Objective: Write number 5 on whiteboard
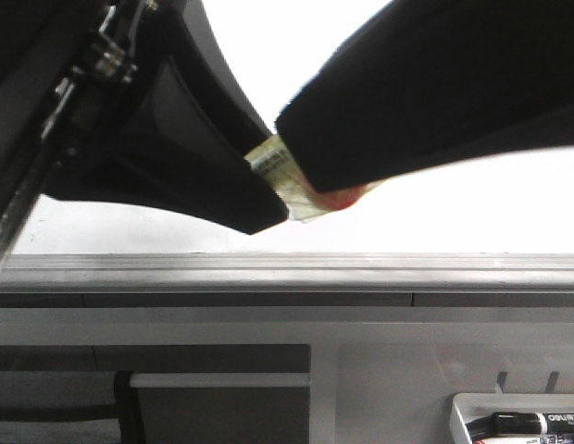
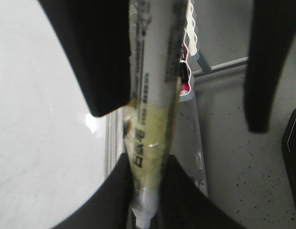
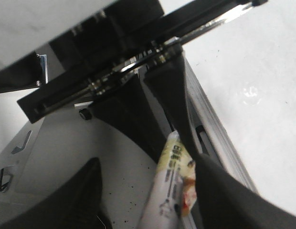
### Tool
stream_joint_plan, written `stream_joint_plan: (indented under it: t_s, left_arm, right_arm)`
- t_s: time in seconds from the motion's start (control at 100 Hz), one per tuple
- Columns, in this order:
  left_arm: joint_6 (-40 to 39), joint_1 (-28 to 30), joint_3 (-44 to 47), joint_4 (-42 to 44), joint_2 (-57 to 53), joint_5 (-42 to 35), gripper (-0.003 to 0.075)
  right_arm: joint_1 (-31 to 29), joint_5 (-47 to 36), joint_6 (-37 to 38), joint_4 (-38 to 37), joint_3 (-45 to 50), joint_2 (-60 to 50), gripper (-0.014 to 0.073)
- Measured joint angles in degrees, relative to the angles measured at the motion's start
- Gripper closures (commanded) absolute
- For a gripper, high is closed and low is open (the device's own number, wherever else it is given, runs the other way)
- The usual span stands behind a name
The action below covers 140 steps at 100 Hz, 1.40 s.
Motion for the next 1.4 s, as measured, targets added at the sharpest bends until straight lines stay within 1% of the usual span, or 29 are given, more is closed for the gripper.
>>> stream_joint_plan:
  t_s: [0.06,0.32,0.44,0.62,0.66,0.69,0.75,0.76,0.77,0.78,0.81,0.83,0.86,0.9,0.95,0.98,1.04,1.12,1.14,1.23,1.4]
  left_arm:
    - [0.0,0.0,0.0,0.0,0.0,0.1,0.0741]
    - [-0.3,0.0,0.0,0.0,0.0,1.2,0.0741]
    - [-2.1,0.1,0.0,-0.7,0.0,2.1,0.0741]
    - [-2.8,0.3,0.0,-0.9,0.0,2.4,0.074]
    - [-2.8,0.3,0.0,-0.9,0.0,2.4,0.073]
    - [-2.8,0.3,0.0,-0.9,0.0,2.4,0.071]
    - [-2.8,0.3,0.0,-0.9,0.0,2.5,0.0637]
    - [-2.8,0.3,0.0,-0.9,0.0,2.5,0.0611]
    - [-2.8,0.3,0.0,-0.9,0.0,2.5,0.0568]
    - [-2.8,0.3,0.0,-0.9,0.0,2.5,0.0568]
    - [-2.8,0.3,0.0,-0.6,-0.1,2.6,0.0484]
    - [-2.8,0.3,0.0,-0.5,-0.1,2.6,0.0448]
    - [-3.0,0.2,0.0,-0.4,-0.2,2.5,0.0356]
    - [-3.8,0.1,-0.4,-0.4,-0.7,2.0,0.0258]
    - [-4.9,0.0,-0.7,-0.4,-1.3,1.1,0.018]
    - [-5.5,0.0,-0.8,-0.4,-2.0,0.6,0.0162]
    - [-6.6,0.0,-0.8,-0.2,-3.1,0.3,0.0177]
    - [-9.4,0.1,-0.8,-0.2,-5.1,0.3,0.0239]
    - [-10.0,0.2,-0.8,-0.2,-5.6,0.3,0.0265]
    - [-14.8,2.5,-0.2,-0.2,-9.1,0.3,0.0324]
    - [-24.3,9.8,3.5,-0.2,-19.9,-0.7,0.0337]
  right_arm:
    - [0.0,-0.3,0.0,0.2,-0.1,0.3,0.0297]
    - [0.0,-1.8,-0.1,1.6,-0.3,2.3,0.0526]
    - [0.0,-2.6,-0.4,1.6,-0.5,3.0,0.0664]
    - [0.0,-2.6,-0.6,1.6,-0.5,3.3,0.0653]
    - [0.0,-2.6,-0.6,1.6,-0.5,3.3,0.0653]
    - [0.0,-2.6,-0.7,1.6,-0.5,3.3,0.0653]
    - [0.0,-2.6,-0.7,1.6,-0.6,3.3,0.0653]
    - [0.0,-2.6,-0.7,1.6,-0.5,3.3,0.0653]
    - [0.0,-2.6,-0.7,1.6,-0.5,3.3,0.0653]
    - [0.0,-2.6,-0.7,1.6,-0.5,3.3,0.0653]
    - [0.0,-2.6,-0.7,1.8,-0.5,3.3,0.0653]
    - [0.0,-2.6,-0.7,1.8,-0.5,3.3,0.0653]
    - [0.0,-2.5,-0.7,1.9,-0.5,3.3,0.0653]
    - [0.0,-2.2,-0.6,2.0,-0.5,3.2,0.0652]
    - [0.0,-2.1,-0.6,2.0,-0.5,2.6,0.0645]
    - [0.0,-2.1,-0.5,2.0,-0.5,2.1,0.0642]
    - [0.0,-2.1,-0.3,2.0,-0.5,0.8,0.0642]
    - [0.0,-2.4,0.6,2.0,-0.5,-0.7,0.0642]
    - [0.0,-2.6,0.8,2.0,-0.5,-1.1,0.0642]
    - [0.0,-3.4,1.2,2.0,-0.1,-2.4,0.0634]
    - [0.0,-5.8,2.4,2.0,3.1,-5.2,0.0634]
